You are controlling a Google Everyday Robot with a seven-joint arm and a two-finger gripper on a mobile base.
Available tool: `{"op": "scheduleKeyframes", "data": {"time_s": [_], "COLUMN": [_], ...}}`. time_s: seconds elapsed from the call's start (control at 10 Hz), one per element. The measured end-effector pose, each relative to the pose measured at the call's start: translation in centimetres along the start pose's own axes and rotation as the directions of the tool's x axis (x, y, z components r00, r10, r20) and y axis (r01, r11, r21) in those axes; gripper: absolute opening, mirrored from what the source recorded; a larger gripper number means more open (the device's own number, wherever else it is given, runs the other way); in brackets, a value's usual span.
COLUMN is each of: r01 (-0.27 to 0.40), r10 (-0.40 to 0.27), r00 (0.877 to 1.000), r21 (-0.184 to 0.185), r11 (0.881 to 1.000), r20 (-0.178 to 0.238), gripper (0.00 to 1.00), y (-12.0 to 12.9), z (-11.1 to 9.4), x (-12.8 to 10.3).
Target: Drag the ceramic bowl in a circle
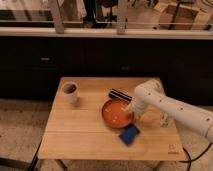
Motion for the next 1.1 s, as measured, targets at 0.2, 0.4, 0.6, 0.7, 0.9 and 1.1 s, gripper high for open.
{"op": "scheduleKeyframes", "data": {"time_s": [0.2,0.4,0.6,0.7,0.9,1.1], "r01": [0.006,0.019,0.022,0.021,0.029,0.042], "r10": [-0.006,-0.019,-0.022,-0.021,-0.029,-0.042], "r00": [1.000,1.000,1.000,1.000,0.999,0.998], "r21": [0.014,0.019,0.018,0.017,0.003,-0.004], "r11": [1.000,1.000,1.000,1.000,1.000,0.999], "r20": [0.006,0.005,-0.003,-0.009,-0.028,-0.037], "gripper": [0.59,0.44,0.41,0.35,0.33,0.33], "y": [-0.4,-1.0,-1.1,-1.0,-1.3,-1.8], "z": [0.3,0.6,0.6,0.5,0.2,0.0], "x": [-0.1,-0.3,-0.3,-0.2,-0.4,-0.8]}}
